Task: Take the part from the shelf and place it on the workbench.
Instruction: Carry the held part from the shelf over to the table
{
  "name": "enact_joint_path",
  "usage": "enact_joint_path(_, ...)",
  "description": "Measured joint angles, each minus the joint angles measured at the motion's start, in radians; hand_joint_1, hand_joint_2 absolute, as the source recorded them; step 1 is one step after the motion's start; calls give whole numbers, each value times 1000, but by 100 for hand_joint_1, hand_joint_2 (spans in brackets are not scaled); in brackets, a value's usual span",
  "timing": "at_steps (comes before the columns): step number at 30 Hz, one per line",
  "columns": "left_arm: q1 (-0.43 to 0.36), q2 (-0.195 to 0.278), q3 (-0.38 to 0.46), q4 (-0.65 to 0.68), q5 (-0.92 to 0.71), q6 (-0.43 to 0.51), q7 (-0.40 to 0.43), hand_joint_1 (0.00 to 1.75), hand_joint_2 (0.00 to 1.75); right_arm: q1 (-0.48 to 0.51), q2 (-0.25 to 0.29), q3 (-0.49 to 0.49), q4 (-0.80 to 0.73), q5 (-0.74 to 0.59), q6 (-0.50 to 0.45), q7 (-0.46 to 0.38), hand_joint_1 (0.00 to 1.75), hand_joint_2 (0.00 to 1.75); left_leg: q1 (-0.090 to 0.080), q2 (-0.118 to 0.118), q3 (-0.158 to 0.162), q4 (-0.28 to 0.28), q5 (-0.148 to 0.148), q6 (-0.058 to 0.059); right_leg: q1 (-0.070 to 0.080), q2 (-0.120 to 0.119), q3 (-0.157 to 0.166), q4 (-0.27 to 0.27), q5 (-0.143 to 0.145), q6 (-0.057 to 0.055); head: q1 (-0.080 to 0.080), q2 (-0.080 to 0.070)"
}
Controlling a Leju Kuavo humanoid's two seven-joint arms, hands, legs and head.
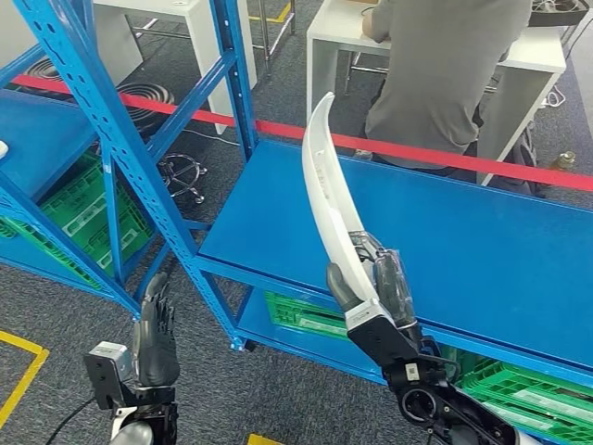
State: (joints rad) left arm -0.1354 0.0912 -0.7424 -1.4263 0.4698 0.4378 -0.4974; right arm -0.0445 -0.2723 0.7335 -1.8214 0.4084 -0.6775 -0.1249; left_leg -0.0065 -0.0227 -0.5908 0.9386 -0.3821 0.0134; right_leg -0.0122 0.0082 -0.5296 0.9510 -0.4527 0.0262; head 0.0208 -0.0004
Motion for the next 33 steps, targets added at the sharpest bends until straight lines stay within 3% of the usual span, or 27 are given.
enact_joint_path(8, -7, 0, 0, 0, 0, -11, 0, 0, 0, 46, 59, -35, -28, 56, 0, -64, 175, 175, 0, 0, 0, 0, 0, 0, 0, 0, 0, 0, 0, 0, 0, 0)
enact_joint_path(12, -15, -1, 0, 0, -6, -14, 6, 0, 175, 62, 84, -57, -38, 100, 0, -68, 175, 175, 0, 1, 0, 0, 0, 0, 0, 0, 0, 0, 0, 0, 0, 0)
enact_joint_path(17, -42, -8, 0, 3, -11, -24, 20, 0, 175, 69, 110, -94, -52, 169, 0, -63, 175, 175, 0, 1, 0, 0, 0, 0, 0, 0, 0, 0, 0, 0, 0, 0)
enact_joint_path(24, -44, -10, 0, 7, -39, -20, -24, 0, 175, 75, 133, -122, -54, 226, 0, -85, 175, 175, 0, 1, 0, 0, 0, 0, 0, 1, 0, 0, 0, 0, 0, 0)
enact_joint_path(33, -32, -10, 0, 11, -43, -29, -38, 0, 175, 85, 159, -146, -54, 232, 0, -104, 175, 175, 0, 1, 0, 0, -1, -1, 0, 1, 0, 0, 0, 0, 0, 0)
